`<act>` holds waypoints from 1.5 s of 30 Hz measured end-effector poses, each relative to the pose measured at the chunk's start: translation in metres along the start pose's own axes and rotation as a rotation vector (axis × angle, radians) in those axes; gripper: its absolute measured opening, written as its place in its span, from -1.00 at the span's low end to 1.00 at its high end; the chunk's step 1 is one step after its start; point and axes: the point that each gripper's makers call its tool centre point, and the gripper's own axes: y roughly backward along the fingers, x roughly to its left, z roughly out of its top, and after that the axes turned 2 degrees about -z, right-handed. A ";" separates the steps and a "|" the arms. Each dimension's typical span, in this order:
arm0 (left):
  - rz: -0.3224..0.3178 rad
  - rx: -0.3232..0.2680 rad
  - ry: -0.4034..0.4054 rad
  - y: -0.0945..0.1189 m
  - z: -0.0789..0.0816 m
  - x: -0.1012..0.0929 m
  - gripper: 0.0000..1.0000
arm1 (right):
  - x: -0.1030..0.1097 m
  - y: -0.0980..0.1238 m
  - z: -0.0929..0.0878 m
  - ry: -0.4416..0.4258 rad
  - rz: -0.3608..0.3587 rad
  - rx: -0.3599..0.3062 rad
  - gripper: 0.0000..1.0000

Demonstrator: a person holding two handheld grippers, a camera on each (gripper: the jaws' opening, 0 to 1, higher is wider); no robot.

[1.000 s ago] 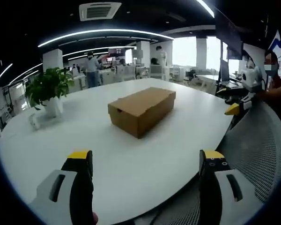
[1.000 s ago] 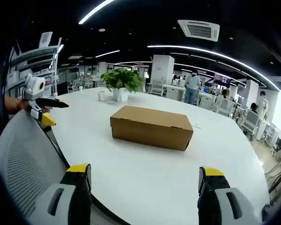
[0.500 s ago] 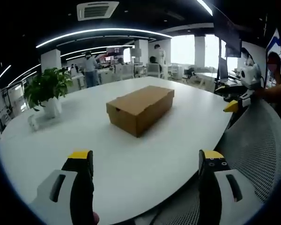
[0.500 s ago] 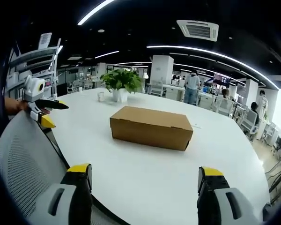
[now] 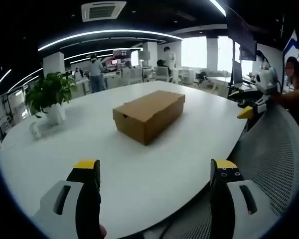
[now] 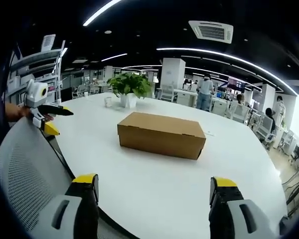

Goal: Operate the shoe box by opening the lid, removing the specified soft item, and placing it in the target area until the item is outside and the box remains undamaged.

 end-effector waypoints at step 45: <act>-0.013 -0.038 -0.005 0.000 0.008 -0.005 0.98 | -0.001 0.001 0.007 -0.008 -0.002 -0.042 0.98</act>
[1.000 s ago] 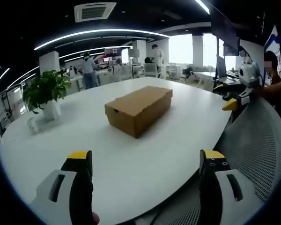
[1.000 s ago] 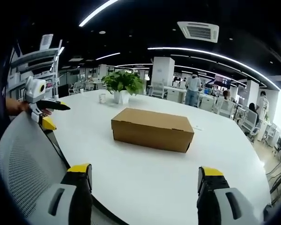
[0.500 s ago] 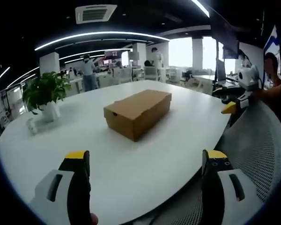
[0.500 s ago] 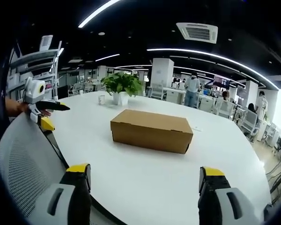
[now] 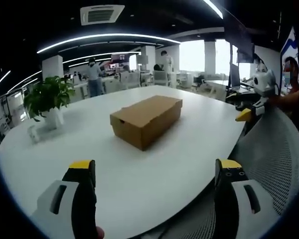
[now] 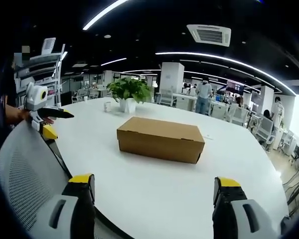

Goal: Operate the shoe box by opening the lid, removing the specified soft item, and placing it in the target area until the item is outside and the box remains undamaged.

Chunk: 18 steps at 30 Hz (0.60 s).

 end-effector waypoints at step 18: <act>-0.003 -0.003 0.005 -0.002 -0.003 0.003 0.98 | 0.000 0.000 -0.001 -0.004 0.003 0.003 0.99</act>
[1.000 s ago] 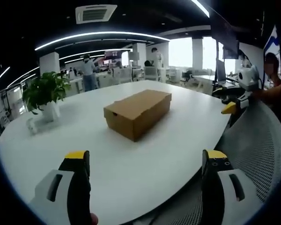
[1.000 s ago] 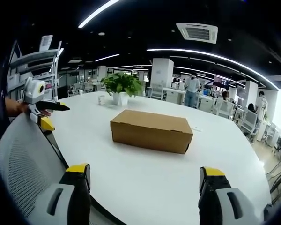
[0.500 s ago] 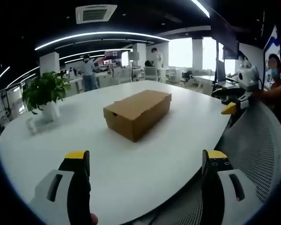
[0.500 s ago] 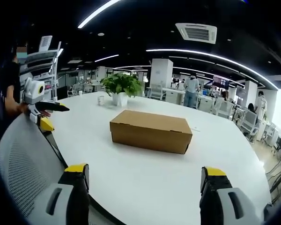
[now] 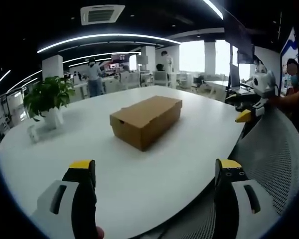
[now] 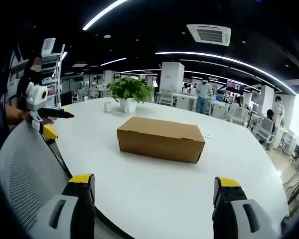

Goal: Operate the shoe box by opening the lid, removing the specified soft item, and placing it in the target area until the item is outside and the box remains undamaged.

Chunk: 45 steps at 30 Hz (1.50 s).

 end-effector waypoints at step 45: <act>0.005 -0.006 0.003 0.000 0.000 0.000 0.98 | 0.001 0.000 -0.003 0.012 0.001 0.018 0.98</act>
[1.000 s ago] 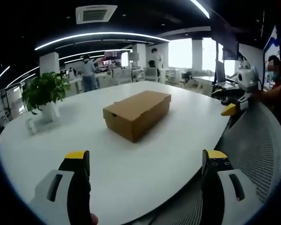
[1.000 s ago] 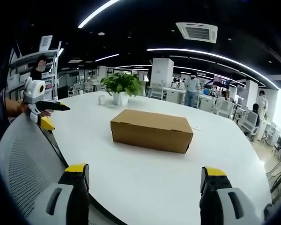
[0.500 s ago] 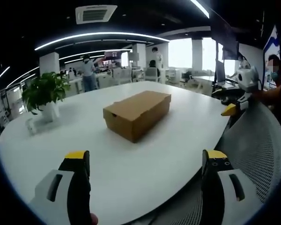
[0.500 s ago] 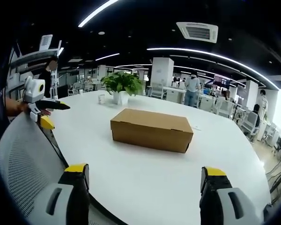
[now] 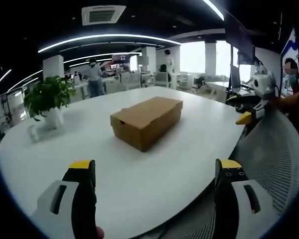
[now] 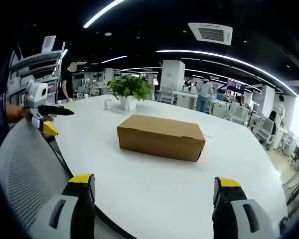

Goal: Operate the shoe box by opening the lid, removing the specified soft item, and placing it in the target area until the item is outside and the box remains undamaged.

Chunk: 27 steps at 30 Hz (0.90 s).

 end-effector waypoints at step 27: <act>0.024 0.042 -0.004 0.000 0.009 0.005 0.98 | -0.007 -0.005 0.004 0.004 0.012 0.031 0.99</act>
